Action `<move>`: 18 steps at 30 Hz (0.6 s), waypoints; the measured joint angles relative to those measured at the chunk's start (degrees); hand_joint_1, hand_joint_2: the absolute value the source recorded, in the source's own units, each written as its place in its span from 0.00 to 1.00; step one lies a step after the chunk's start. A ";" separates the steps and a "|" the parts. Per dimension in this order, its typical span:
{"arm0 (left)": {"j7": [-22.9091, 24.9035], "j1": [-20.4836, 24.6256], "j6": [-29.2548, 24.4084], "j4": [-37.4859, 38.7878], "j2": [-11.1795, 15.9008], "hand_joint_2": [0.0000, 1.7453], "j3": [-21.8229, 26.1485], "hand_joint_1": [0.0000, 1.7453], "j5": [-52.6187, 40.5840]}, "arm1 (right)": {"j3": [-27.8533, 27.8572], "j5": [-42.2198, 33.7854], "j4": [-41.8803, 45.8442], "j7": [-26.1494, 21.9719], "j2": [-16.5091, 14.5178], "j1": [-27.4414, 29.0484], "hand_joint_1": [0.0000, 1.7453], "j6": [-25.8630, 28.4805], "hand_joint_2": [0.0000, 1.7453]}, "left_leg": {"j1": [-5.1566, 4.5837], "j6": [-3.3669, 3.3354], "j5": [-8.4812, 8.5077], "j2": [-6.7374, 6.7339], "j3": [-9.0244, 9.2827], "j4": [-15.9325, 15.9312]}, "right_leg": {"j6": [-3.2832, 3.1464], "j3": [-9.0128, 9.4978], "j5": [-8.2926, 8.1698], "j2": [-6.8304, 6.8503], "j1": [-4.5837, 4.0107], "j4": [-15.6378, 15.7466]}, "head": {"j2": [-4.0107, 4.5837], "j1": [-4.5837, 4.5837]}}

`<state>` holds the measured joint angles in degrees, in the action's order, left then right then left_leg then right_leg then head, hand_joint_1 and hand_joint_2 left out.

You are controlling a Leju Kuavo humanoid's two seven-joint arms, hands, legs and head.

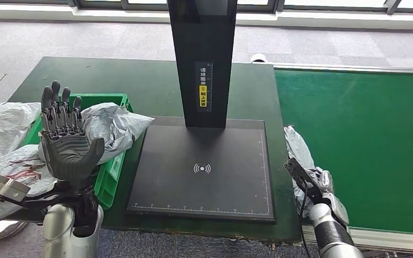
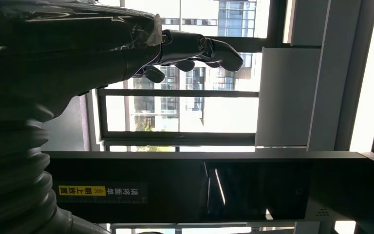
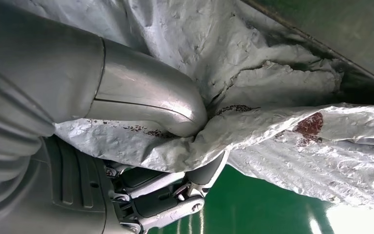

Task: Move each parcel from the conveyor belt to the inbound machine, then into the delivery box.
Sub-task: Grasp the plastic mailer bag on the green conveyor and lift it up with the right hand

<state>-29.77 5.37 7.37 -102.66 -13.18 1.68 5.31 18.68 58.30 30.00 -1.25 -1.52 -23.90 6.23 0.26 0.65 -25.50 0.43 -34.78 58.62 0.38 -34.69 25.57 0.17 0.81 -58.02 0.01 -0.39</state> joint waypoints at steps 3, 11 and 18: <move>0.00 0.00 0.00 0.00 0.00 1.00 0.00 0.00 0.00 | -0.07 0.03 -0.21 0.01 0.02 -0.06 1.00 0.00 1.00 | 0.00 0.00 0.00 0.00 0.00 0.00 | 0.00 0.00 0.00 0.00 0.00 0.00 | 0.00 0.00; 0.07 0.00 0.00 0.00 0.00 1.00 0.00 0.00 0.00 | -0.10 0.06 -0.55 0.01 0.02 -0.09 1.00 0.00 1.00 | 0.00 0.00 0.00 0.00 0.00 0.00 | 0.00 0.00 0.00 0.00 0.00 0.00 | 0.00 0.00; 0.08 -0.28 0.30 -0.02 0.00 1.00 0.00 0.00 -0.01 | -0.10 0.32 -0.75 -0.03 0.04 -0.02 1.00 0.04 1.00 | 0.00 0.00 0.00 0.00 0.00 0.00 | 0.00 0.01 0.00 0.00 0.00 0.00 | -0.01 0.00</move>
<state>-29.69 5.09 7.67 -102.68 -13.18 1.68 5.30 18.58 58.61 29.26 -1.28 -1.49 -23.92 6.27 0.26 0.65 -25.50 0.43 -34.78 58.62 0.39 -34.68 25.57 0.17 0.81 -58.02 0.00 -0.39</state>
